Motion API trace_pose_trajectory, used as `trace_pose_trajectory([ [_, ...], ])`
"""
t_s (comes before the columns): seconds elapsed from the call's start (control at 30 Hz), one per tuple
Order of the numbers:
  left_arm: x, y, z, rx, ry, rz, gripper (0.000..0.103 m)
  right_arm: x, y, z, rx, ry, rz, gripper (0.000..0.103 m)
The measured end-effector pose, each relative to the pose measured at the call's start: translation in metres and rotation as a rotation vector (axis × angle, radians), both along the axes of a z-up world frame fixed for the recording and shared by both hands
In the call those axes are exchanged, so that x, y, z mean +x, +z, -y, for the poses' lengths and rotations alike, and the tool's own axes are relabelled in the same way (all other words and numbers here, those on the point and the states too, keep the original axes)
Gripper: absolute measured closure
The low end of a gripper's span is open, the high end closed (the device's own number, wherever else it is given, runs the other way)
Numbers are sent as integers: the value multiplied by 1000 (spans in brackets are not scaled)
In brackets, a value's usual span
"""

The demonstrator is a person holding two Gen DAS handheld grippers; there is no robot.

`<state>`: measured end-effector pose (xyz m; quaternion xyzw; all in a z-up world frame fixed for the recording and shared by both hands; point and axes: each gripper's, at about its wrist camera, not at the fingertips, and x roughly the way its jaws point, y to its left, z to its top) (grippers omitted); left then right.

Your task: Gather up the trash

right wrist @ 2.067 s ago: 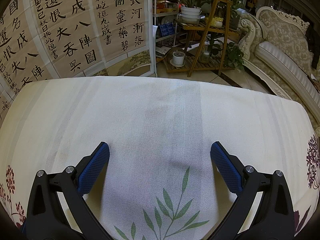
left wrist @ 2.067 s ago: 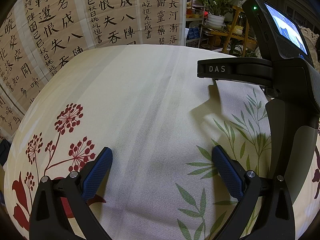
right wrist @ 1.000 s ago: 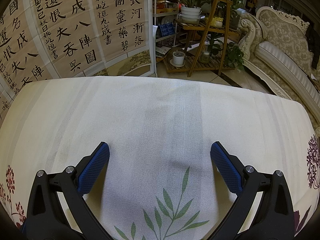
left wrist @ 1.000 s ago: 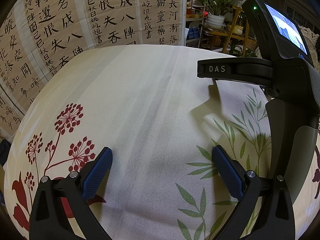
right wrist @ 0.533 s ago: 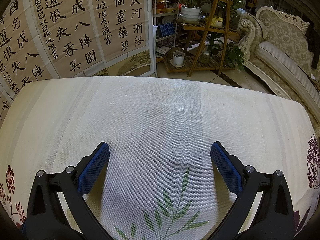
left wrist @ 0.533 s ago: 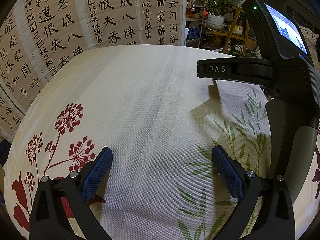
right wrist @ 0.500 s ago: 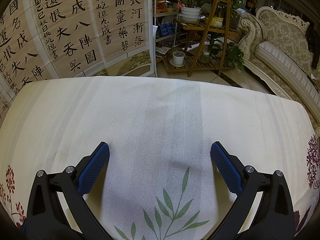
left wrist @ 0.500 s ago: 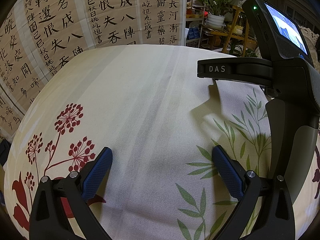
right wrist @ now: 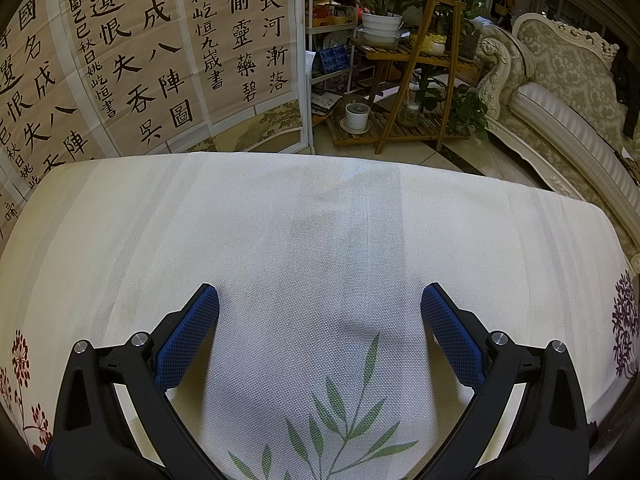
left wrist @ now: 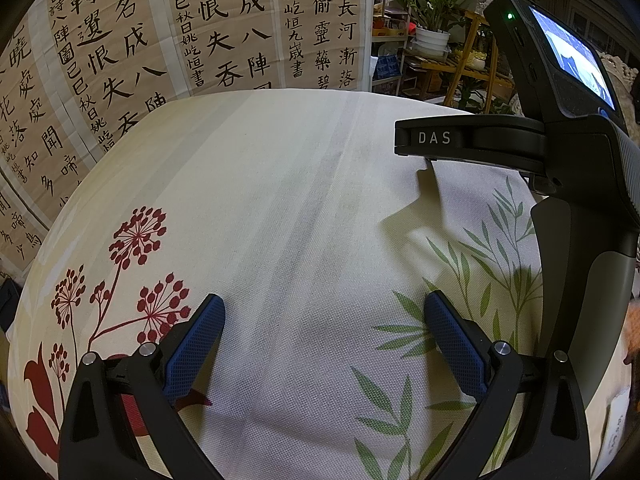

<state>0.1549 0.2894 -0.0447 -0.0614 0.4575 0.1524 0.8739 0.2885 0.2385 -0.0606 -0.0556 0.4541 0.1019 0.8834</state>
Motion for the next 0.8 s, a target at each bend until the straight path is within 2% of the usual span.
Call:
trace_pose_trajectory([
  [0.8,0,0,0,-1,0,0,5,2,-1,-1,1,0,1,4],
])
